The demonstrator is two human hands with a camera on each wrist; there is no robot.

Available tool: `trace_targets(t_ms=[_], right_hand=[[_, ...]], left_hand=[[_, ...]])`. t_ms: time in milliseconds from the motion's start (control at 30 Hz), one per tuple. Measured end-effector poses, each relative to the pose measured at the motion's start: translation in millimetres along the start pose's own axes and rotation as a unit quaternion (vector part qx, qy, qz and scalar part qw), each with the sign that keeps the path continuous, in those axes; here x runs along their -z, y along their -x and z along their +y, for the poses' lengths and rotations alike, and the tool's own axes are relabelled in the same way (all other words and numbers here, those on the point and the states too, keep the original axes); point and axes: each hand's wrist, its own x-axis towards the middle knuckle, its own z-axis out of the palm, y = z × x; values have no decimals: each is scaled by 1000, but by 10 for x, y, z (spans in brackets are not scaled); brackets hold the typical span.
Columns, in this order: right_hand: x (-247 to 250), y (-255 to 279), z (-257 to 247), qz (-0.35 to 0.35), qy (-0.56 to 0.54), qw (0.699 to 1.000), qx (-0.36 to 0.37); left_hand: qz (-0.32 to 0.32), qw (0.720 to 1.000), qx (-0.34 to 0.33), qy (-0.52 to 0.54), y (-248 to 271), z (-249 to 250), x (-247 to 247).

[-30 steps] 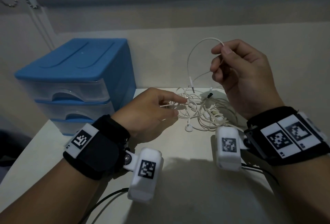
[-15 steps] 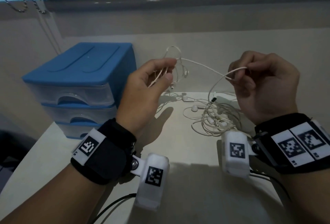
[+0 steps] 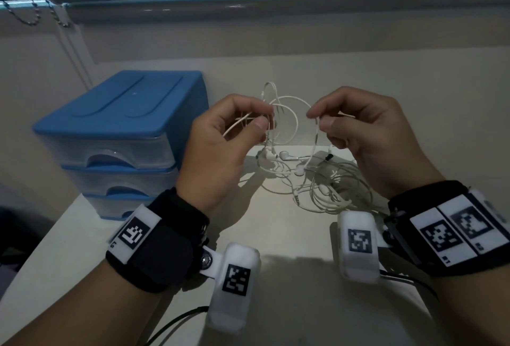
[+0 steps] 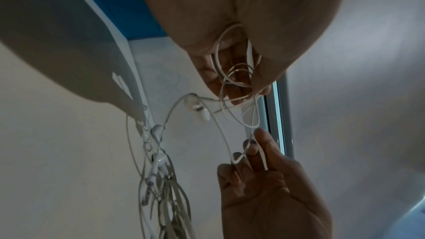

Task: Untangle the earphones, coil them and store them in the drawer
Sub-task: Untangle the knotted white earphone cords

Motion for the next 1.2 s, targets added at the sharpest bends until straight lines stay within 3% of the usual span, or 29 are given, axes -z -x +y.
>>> trace_targets(t_ms=[267, 433, 633, 733, 833, 967, 1200], right_hand=[[-37, 18, -22, 15, 78, 997, 18], [-90, 40, -51, -60, 61, 996, -22], [-112, 38, -11, -98, 43, 993, -43], [-84, 13, -4, -47, 61, 996, -50], [-15, -30, -10, 11, 11, 995, -94], [6, -46, 6, 23, -36, 989, -139], [28, -40, 49, 74, 67, 987, -129]], left_hand=[[-14, 1000, -7, 9, 8, 42, -19], [-25, 999, 8, 27, 22, 49, -32], [-54, 998, 21, 4, 32, 46, -31], [-29, 999, 21, -14, 23, 21, -28], [0, 1000, 28, -4, 0, -4, -28], [3, 999, 44, 23, 6, -7, -46], [-23, 990, 91, 105, 8, 5, -4]])
